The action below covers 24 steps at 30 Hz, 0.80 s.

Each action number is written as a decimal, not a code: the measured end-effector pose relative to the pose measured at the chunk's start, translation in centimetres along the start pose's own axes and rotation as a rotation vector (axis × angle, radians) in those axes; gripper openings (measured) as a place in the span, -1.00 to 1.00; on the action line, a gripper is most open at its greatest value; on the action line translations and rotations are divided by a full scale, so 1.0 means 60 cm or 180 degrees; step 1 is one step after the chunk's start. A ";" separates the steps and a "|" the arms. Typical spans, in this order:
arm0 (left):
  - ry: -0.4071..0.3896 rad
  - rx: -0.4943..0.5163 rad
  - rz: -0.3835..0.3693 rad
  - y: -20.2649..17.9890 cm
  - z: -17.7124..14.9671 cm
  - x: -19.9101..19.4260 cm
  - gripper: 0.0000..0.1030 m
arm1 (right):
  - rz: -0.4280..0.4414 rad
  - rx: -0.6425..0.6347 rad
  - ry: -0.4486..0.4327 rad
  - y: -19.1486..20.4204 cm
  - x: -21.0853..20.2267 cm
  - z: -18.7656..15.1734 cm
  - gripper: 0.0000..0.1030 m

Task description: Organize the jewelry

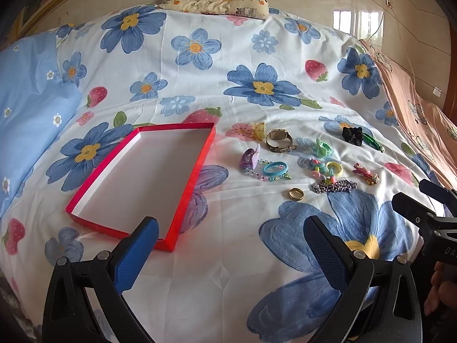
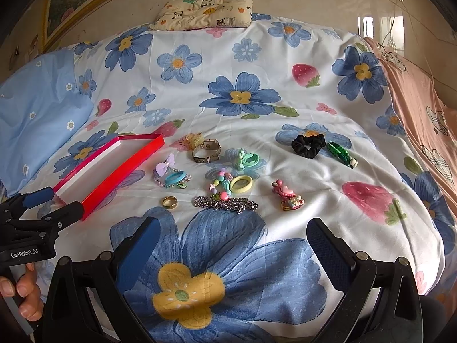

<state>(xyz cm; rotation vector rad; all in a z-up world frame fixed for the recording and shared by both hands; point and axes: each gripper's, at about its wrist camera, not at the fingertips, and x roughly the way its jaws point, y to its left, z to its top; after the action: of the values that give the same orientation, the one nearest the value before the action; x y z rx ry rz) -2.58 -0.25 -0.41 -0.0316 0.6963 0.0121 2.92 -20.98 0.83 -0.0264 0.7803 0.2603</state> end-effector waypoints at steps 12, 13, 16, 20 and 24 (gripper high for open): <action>-0.0054 -0.0019 0.0031 0.003 -0.001 -0.007 0.99 | 0.0037 0.0034 -0.0109 -0.003 -0.008 -0.002 1.00; -0.0058 -0.0016 0.0032 0.002 -0.001 -0.008 0.99 | 0.0040 0.0038 -0.0117 -0.004 -0.009 -0.002 1.00; -0.0060 -0.0008 0.0035 0.001 0.000 -0.008 0.99 | 0.0042 0.0042 -0.0116 -0.004 -0.009 -0.001 1.00; -0.0053 -0.0022 0.0028 0.002 0.000 -0.008 0.99 | 0.0052 0.0041 -0.0109 -0.003 -0.010 0.000 1.00; -0.0051 -0.0030 0.0018 0.002 0.001 -0.008 0.99 | 0.0063 0.0029 -0.0090 0.001 -0.009 0.000 1.00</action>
<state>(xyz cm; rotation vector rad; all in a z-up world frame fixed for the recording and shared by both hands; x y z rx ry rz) -2.90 -0.11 -0.07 -0.0386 0.6802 0.0209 2.57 -21.02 1.21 -0.0063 0.7538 0.2752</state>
